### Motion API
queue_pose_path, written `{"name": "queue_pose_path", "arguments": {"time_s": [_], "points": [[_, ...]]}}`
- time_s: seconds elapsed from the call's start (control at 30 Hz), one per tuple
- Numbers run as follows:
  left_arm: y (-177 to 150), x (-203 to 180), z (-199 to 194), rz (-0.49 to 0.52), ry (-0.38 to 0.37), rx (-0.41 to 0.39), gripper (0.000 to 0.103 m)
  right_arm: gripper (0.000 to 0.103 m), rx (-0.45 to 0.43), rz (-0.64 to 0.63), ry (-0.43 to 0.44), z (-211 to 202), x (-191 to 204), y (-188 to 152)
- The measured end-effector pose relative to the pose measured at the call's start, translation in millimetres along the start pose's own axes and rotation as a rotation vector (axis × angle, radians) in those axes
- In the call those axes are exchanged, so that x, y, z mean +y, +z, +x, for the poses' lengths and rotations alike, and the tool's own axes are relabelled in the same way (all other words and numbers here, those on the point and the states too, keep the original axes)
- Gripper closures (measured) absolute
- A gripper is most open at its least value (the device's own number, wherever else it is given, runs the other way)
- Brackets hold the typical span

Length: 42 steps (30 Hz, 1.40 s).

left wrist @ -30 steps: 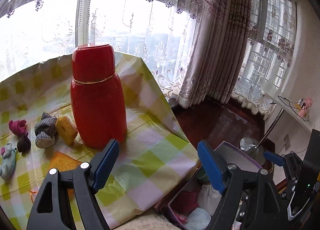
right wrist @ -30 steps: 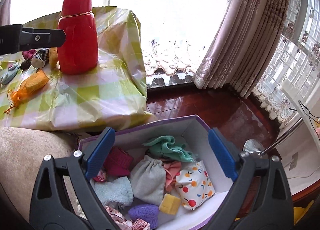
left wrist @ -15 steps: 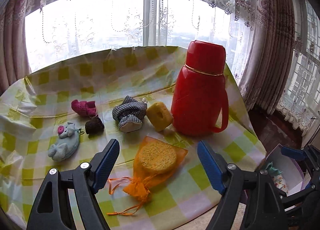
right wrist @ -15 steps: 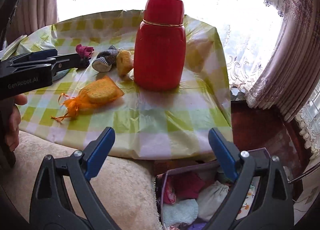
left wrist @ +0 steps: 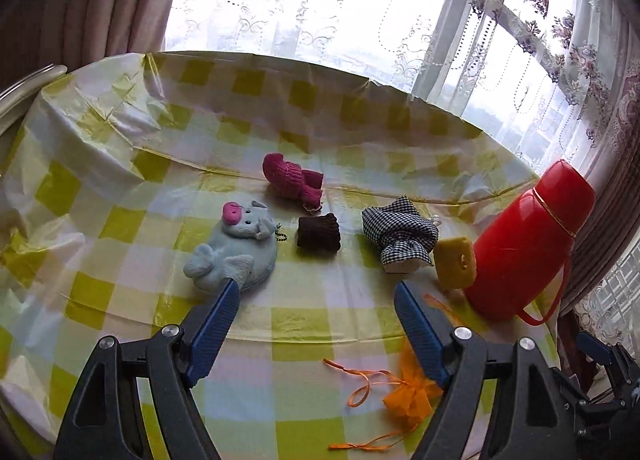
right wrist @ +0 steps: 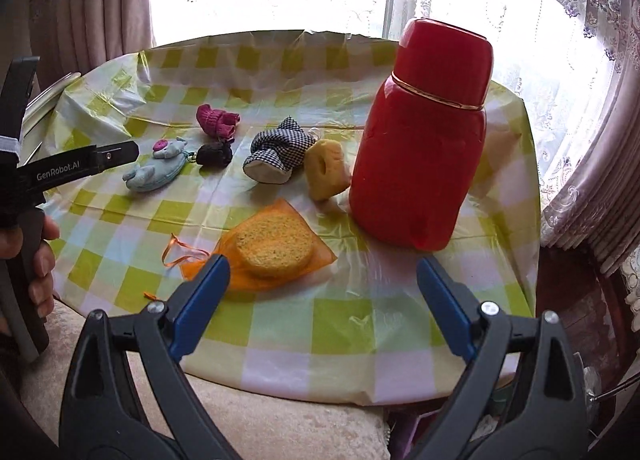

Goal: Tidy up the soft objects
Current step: 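Move both open tools back over the plush toy and checkered item, then grasp the light blue plush toy with the left tool while the right tool grasps the checkered cloth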

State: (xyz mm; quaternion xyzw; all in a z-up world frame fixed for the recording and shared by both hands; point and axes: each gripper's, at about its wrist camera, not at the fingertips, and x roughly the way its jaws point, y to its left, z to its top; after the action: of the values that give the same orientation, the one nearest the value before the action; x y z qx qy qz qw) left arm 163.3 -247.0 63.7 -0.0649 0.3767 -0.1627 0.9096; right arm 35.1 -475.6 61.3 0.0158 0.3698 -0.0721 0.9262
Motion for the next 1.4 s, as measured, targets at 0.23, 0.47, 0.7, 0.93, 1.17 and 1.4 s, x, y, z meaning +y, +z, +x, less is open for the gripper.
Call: {"name": "queue_pose_path", "arguments": {"time_s": [0.23,0.47,0.7,0.93,1.17,1.4], "points": [[16,43,21,-0.079,0.047,0.013,0.023,0.008,-0.015,0.008,0.013,32,23,36],[30,63,47,-0.098,0.082,0.041,0.023,0.008,-0.025,-0.045,-0.020,69,44,73],[31,72,85,-0.086,0.090,0.116,0.022,0.008,0.003,-0.093,-0.066,122,59,100],[24,68,114,-0.046,0.099,0.172,0.020,0.008,0.057,-0.157,-0.112,172,69,111],[20,60,129,0.037,0.120,0.187,0.020,0.008,0.094,-0.194,-0.124,202,72,114],[16,57,138,0.076,0.135,0.202,0.020,0.008,0.129,-0.207,-0.106,227,72,111]]}}
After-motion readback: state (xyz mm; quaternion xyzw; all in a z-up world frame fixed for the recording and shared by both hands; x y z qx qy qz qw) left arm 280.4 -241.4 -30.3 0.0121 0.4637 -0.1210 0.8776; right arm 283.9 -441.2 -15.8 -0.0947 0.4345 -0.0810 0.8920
